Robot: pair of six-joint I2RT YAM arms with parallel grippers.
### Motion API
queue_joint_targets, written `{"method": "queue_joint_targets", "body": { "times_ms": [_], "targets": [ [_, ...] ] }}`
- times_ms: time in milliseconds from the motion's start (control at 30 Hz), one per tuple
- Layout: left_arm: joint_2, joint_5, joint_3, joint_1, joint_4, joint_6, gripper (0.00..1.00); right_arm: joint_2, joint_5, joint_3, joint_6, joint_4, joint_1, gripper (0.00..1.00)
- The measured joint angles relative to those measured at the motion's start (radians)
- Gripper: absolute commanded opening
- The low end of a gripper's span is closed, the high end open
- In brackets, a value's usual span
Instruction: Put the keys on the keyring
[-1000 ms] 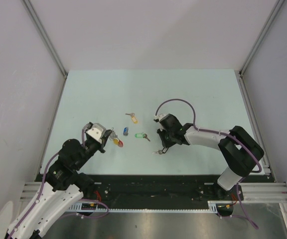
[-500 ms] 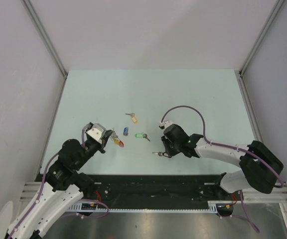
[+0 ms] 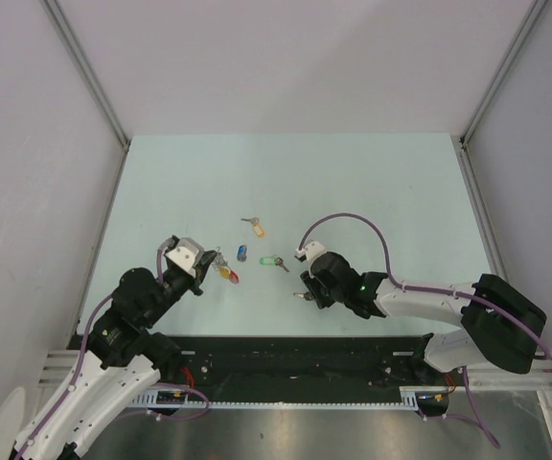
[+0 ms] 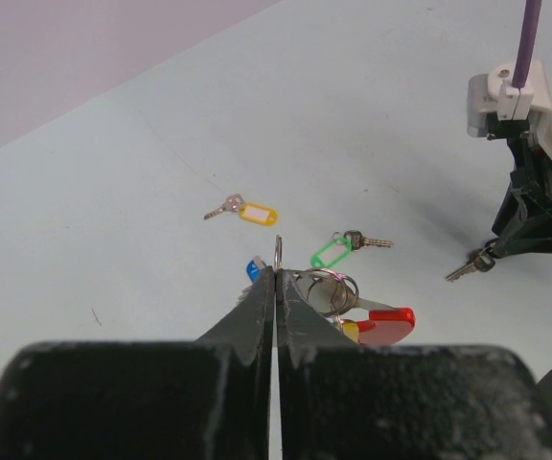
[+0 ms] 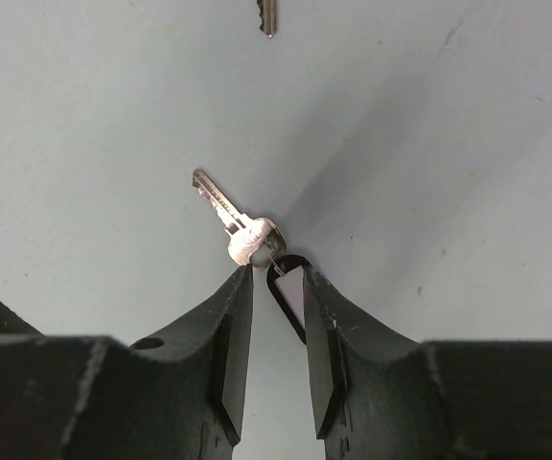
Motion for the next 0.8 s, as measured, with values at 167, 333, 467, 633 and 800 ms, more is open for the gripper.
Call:
{"method": "queue_joint_targets", "body": {
  "times_ms": [167, 333, 467, 633, 800],
  "targets": [
    [0.000, 0.000, 0.000, 0.000, 0.000, 0.000, 0.01, 0.028, -0.027, 0.000, -0.043, 0.030, -0.010, 0.28],
    [0.000, 0.000, 0.000, 0.000, 0.000, 0.000, 0.00, 0.037, -0.060, 0.000, -0.069, 0.040, -0.040, 0.25],
    [0.000, 0.000, 0.000, 0.000, 0.000, 0.000, 0.00, 0.039, -0.089, 0.000, -0.082, 0.047, -0.050, 0.22],
    [0.002, 0.000, 0.000, 0.000, 0.000, 0.000, 0.00, 0.057, -0.122, 0.000, -0.095, 0.049, -0.052, 0.20],
    [0.003, 0.000, 0.000, 0.000, 0.000, 0.000, 0.00, 0.060, -0.133, 0.000, -0.096, 0.050, -0.056, 0.18]
  ]
}}
